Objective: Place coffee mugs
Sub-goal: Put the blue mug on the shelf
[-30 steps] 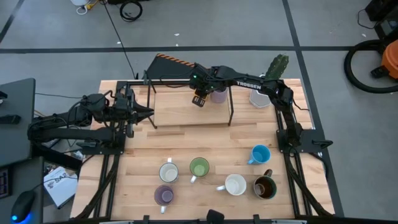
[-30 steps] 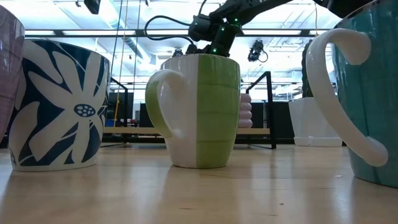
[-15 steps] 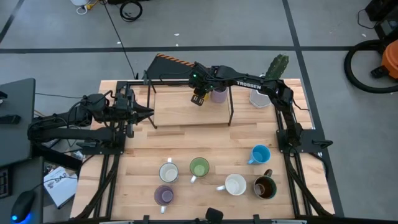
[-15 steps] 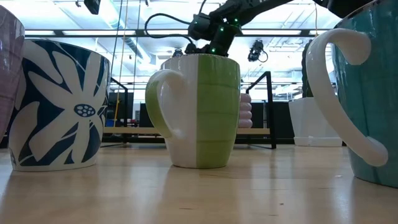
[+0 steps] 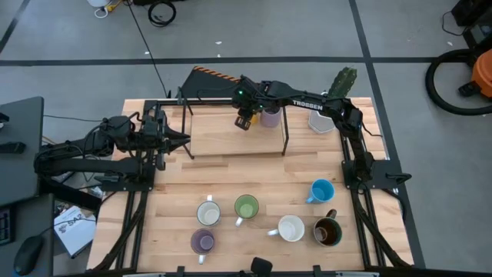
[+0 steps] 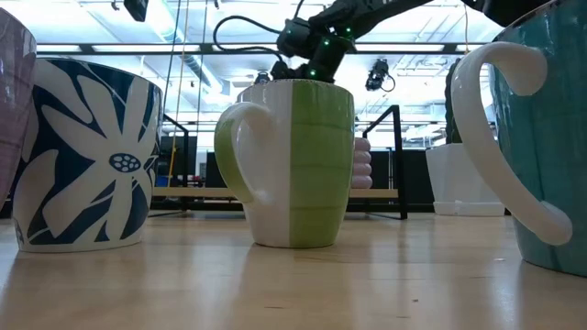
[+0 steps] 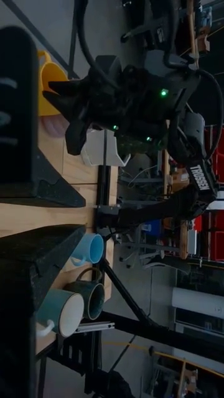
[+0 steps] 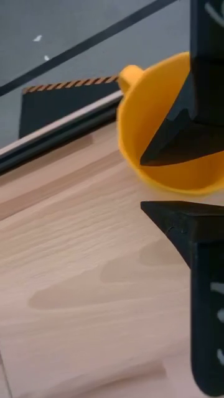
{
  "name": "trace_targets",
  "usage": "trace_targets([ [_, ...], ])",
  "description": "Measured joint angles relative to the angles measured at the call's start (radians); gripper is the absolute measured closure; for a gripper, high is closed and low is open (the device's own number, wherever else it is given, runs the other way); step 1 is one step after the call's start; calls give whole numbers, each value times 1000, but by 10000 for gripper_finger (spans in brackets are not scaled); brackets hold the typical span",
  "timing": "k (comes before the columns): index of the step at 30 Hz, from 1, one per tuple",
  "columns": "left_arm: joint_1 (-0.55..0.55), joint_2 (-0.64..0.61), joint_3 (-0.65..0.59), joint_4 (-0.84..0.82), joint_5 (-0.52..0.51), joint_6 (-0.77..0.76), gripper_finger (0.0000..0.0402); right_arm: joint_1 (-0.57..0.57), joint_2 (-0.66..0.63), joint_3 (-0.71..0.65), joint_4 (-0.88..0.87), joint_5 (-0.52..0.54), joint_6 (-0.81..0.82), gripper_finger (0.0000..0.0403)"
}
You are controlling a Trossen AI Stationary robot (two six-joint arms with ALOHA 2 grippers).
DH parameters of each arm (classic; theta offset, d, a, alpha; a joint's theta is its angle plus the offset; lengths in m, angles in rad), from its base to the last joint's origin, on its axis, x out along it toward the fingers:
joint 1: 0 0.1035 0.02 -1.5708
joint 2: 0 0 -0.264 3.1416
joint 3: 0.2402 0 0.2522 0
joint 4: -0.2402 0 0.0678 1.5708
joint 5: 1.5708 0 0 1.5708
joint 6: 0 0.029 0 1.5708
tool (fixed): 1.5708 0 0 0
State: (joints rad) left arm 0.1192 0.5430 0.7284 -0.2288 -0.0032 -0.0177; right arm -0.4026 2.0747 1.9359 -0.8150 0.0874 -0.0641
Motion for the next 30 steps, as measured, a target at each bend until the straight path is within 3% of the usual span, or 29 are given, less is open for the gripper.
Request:
trace_targets([
  [6, 0, 0, 0, -66, 0, 3, 342, 42, -20, 41, -80, -43, -49, 296],
  [10, 0, 20, 0, -136, 0, 4, 342, 114, -69, 54, -109, -107, -66, 296],
  [15, -7, 101, 0, -177, 0, -3, 342, 225, -83, 37, -131, -114, -71, 296],
  [22, -88, 215, 0, -183, 57, -24, 342, 387, -88, -72, -81, 24, -71, 296],
  [30, -253, 298, 0, -196, 59, -128, 342, 490, -95, -161, -47, 48, -21, 296],
])
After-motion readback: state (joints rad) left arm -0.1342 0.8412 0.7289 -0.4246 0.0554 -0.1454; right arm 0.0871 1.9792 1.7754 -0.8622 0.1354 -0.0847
